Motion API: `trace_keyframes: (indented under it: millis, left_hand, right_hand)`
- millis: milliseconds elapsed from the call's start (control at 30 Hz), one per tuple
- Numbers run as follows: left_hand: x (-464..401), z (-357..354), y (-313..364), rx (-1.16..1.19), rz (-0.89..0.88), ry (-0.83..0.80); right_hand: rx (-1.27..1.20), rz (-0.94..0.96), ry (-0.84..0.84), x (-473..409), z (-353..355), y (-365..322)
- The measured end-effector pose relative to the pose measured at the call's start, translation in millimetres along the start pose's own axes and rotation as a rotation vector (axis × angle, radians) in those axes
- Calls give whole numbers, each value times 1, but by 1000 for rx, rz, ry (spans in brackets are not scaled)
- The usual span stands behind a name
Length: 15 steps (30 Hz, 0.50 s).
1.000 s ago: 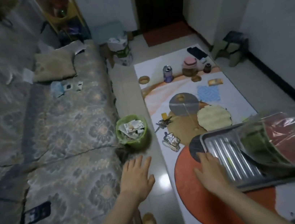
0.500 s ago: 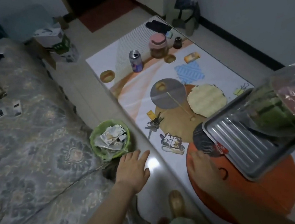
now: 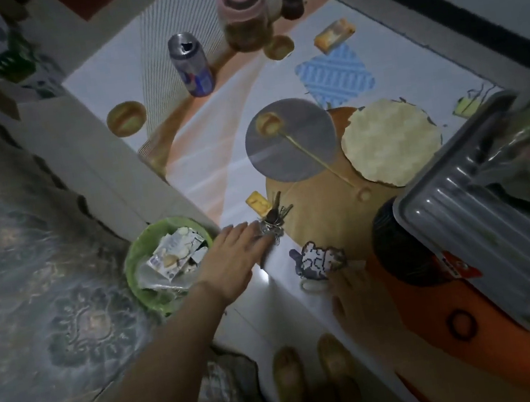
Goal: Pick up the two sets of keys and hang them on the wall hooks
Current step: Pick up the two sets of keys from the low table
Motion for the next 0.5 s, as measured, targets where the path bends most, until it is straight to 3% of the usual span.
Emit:
trace_keyframes:
  millis: [167, 233, 500]
  left_hand:
    - [-35, 18, -5, -42, -241, 110]
    - [-44, 13, -4, -97, -340, 68]
    - [-67, 2, -12, -26, -312, 22]
  right_hand:
    - [14, -49, 33, -5, -5, 0]
    - [10, -79, 26, -5, -9, -1]
    - [18, -127, 146, -9, -12, -1]
Point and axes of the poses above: each hand's wrist, its own x-axis away from the middle knuckle, its own z-axis out of the back of the hand, y = z × x, the point moved 6 cm from there along -x, towards the middle knuckle, and after that the axes turned 3 degrees about -y, right-handed, at the moved point
